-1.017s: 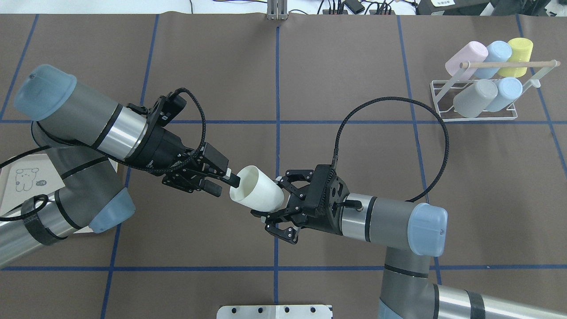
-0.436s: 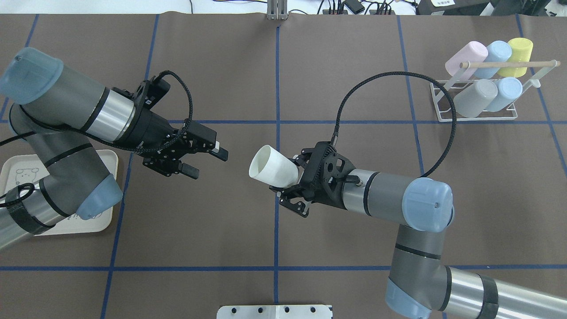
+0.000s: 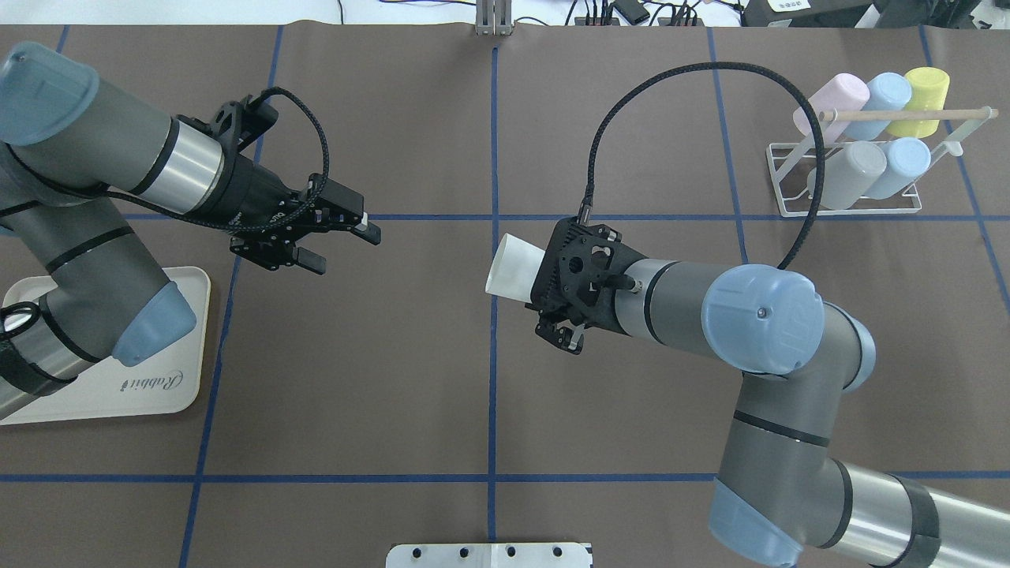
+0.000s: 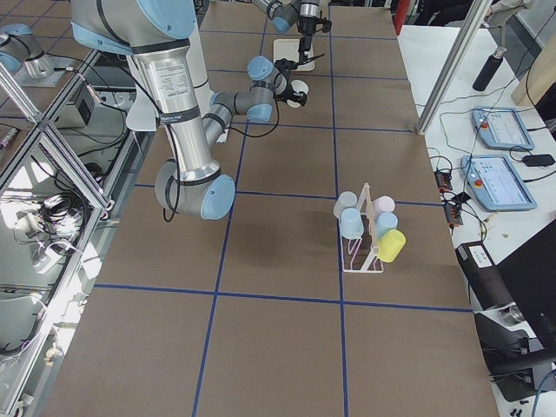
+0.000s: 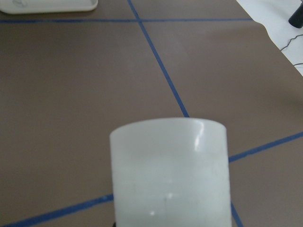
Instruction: Transfer IKEA cup to right arm and place on rack
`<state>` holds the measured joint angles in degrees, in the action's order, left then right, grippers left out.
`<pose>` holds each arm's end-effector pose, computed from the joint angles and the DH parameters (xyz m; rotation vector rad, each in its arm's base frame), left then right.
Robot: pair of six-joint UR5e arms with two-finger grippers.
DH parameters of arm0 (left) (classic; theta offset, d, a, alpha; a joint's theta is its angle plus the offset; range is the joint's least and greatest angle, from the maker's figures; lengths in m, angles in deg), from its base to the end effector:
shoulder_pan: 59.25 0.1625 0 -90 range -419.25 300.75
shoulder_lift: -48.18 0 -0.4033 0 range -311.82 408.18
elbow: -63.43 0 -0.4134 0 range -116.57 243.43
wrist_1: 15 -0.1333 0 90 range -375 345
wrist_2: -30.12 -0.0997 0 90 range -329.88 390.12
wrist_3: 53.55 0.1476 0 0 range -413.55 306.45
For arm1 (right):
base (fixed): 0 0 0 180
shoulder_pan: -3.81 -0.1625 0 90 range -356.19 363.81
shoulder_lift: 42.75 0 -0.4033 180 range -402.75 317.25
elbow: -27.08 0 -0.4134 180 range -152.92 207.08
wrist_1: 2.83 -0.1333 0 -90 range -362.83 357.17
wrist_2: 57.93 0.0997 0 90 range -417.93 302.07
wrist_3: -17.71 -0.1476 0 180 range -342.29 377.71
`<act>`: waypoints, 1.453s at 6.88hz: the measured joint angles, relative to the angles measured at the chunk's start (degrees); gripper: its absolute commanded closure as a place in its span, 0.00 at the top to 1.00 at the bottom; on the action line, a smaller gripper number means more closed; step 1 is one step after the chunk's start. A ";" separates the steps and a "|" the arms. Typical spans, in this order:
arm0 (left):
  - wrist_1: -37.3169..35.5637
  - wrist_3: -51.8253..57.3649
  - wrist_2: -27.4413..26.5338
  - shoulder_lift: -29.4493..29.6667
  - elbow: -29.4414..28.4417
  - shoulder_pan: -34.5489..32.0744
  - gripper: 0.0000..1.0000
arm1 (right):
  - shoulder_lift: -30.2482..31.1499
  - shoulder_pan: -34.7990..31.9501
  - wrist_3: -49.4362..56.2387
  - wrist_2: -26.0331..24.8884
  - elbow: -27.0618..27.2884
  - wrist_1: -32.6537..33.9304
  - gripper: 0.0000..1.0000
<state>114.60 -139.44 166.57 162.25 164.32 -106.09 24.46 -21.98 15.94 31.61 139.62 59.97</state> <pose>0.4103 -0.4760 0.2248 -0.0952 1.3837 -0.0954 -0.4975 -0.3898 0.1895 1.1131 -0.7140 -0.9298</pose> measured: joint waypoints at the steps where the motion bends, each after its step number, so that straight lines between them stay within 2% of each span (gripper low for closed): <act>1: -9.36 7.39 -4.29 0.03 2.84 -0.50 1.00 | -0.26 -1.93 4.97 -0.17 3.10 8.64 0.36; 3: -33.10 28.37 -14.69 -0.31 12.40 -2.44 1.00 | -0.15 -5.88 14.50 -0.29 6.48 19.35 0.37; 4: -40.60 38.41 -18.28 -2.27 16.23 -4.40 1.00 | 0.13 -8.04 19.79 -0.31 7.73 23.48 0.37; 6: -42.80 52.16 -18.76 -8.24 18.05 -10.66 1.00 | 0.75 -13.72 35.21 -0.37 12.39 36.03 0.36; 7: -42.08 56.78 -16.07 -9.96 16.87 -13.82 1.00 | 1.67 -17.37 44.98 -0.63 14.77 41.62 0.32; 8: -41.02 60.80 -12.55 -11.04 14.87 -16.66 1.00 | 4.16 -21.14 54.96 -1.58 16.74 44.32 0.32; 10: -36.07 65.75 -9.14 -13.80 10.86 -20.08 1.00 | 9.43 -27.63 70.31 -4.37 18.86 45.38 0.33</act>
<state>78.54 -73.69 157.43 148.45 175.18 -126.17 33.88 -49.61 86.25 27.23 158.48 105.35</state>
